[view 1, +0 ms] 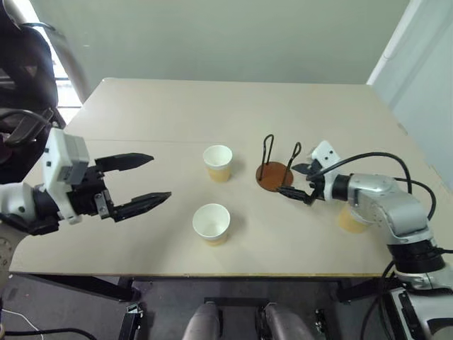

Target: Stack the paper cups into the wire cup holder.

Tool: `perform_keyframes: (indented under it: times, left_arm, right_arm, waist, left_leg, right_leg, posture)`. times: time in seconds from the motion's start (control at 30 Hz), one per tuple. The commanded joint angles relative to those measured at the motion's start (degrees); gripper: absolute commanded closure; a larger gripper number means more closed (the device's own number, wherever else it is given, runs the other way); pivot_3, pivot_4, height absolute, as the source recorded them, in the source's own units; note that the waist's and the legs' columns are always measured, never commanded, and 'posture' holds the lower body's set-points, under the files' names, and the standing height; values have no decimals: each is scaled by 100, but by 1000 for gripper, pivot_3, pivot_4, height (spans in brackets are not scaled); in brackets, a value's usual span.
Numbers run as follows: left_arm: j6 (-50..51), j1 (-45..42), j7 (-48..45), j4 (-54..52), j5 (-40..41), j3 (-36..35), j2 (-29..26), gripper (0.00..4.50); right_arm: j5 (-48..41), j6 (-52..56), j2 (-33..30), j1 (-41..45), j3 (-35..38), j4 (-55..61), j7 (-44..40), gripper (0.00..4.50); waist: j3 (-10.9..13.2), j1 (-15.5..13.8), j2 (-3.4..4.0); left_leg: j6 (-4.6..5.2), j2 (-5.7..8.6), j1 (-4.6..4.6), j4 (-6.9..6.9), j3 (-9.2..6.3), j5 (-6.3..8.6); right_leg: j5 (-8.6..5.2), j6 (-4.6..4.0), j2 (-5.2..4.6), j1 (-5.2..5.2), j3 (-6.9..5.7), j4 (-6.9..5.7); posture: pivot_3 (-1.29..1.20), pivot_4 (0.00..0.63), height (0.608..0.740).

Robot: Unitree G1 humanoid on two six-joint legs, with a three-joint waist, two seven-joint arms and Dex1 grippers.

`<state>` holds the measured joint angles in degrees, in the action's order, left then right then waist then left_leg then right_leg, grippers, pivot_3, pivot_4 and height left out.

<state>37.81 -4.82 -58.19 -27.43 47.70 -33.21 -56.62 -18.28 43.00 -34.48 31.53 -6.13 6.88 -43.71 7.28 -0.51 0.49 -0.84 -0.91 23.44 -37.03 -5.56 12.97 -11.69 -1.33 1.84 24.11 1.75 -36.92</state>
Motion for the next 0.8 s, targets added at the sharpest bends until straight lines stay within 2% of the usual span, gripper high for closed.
perform_keyframes:
  times: [0.03,0.1,0.2,0.53,0.57,0.67,0.8]
  left_arm:
    - [-63,67,123,-270,132,-202,64,28]
    - [-65,105,163,-309,136,-192,79,28]
    - [-70,139,201,-336,132,-180,72,0]
    - [-102,168,268,-319,64,-146,42,0]
    - [-106,165,271,-315,56,-135,42,0]
    - [-95,144,276,-318,77,-113,41,0]
    - [-59,88,268,-312,139,-110,9,0]
  right_arm:
    - [88,-214,140,208,86,-38,174,0]
    - [135,-288,239,262,92,-131,227,0]
    - [139,-330,444,371,126,-238,343,631]
    - [210,-307,529,446,123,-243,400,4249]
    - [211,-303,533,446,122,-243,401,4489]
    - [145,-287,516,386,124,-183,296,4489]
    - [-357,-264,114,40,203,314,-558,4489]
  waist:
    - [0,2,0]
    - [0,7,0]
    - [0,9,0]
    - [0,5,-1]
    - [0,5,-1]
    - [0,5,-1]
    - [-1,-7,-1]
  left_leg:
    - [0,0,0,0,0,0]
    - [-2,0,-1,0,0,2]
    - [-3,0,-1,0,-1,2]
    - [-10,0,1,2,-1,11]
    - [-11,0,1,2,-1,12]
    - [-12,-1,1,3,-1,13]
    - [-13,0,4,3,-1,14]
  right_leg:
    - [0,-1,0,0,0,0]
    - [-1,-3,0,2,0,-2]
    - [-4,-8,0,4,0,-5]
    - [-5,-11,0,7,-1,-3]
    - [-6,-11,0,7,-1,-4]
    - [-6,-12,0,7,-2,-4]
    - [-7,-13,0,7,-2,-3]
  posture:
    - [0,150,740]
    - [0,150,740]
    - [0,150,740]
    - [0,150,740]
    - [0,150,740]
    - [0,150,740]
    - [0,150,740]
